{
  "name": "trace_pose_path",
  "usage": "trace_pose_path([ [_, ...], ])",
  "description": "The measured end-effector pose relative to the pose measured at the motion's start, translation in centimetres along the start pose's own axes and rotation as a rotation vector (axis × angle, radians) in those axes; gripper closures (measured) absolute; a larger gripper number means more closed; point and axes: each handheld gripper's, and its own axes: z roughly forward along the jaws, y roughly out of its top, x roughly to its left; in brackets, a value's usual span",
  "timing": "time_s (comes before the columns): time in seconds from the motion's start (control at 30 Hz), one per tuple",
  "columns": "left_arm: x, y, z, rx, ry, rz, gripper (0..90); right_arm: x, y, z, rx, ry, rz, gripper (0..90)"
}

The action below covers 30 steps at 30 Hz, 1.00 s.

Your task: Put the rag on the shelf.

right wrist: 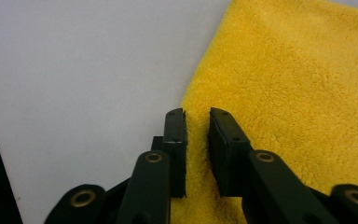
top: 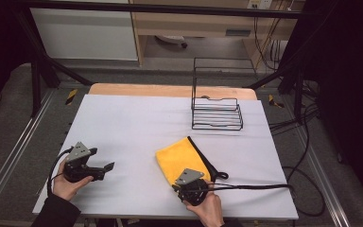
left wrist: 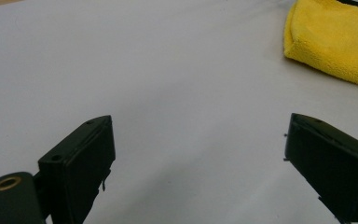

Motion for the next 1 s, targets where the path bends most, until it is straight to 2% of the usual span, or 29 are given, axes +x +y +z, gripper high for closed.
trace_pose_path([
  [0.17, 0.1, 0.0, 0.0, 0.003, 0.003, 0.0, 8.5, -0.2, 0.2, -0.1, 0.012, 0.003, 0.024, 85.0],
  [0.43, 0.2, -0.1, 0.0, -0.001, 0.009, -0.014, 9.0, -0.7, 1.3, -0.5, 0.005, 0.046, 0.101, 86.6],
  [0.57, 0.2, 0.0, 0.0, 0.0, 0.009, -0.013, 9.1, -0.3, 2.3, -0.2, -0.003, 0.054, 0.121, 86.6],
  [0.73, 0.3, -0.1, 0.0, 0.0, 0.009, -0.015, 9.2, 0.5, 3.8, 0.9, -0.016, 0.082, 0.179, 86.4],
  [0.8, 0.3, -0.1, -0.1, 0.0, 0.009, -0.015, 9.2, 1.0, 4.3, 1.4, -0.009, 0.08, 0.178, 86.1],
  [0.9, 0.3, -0.1, -0.1, 0.003, 0.008, -0.012, 9.2, 1.2, 4.5, 2.2, -0.005, 0.094, 0.208, 80.5],
  [1.0, 0.3, -0.1, -0.1, 0.001, 0.007, -0.011, 9.2, 0.7, 4.6, 1.6, -0.055, 0.128, 0.215, 64.6],
])
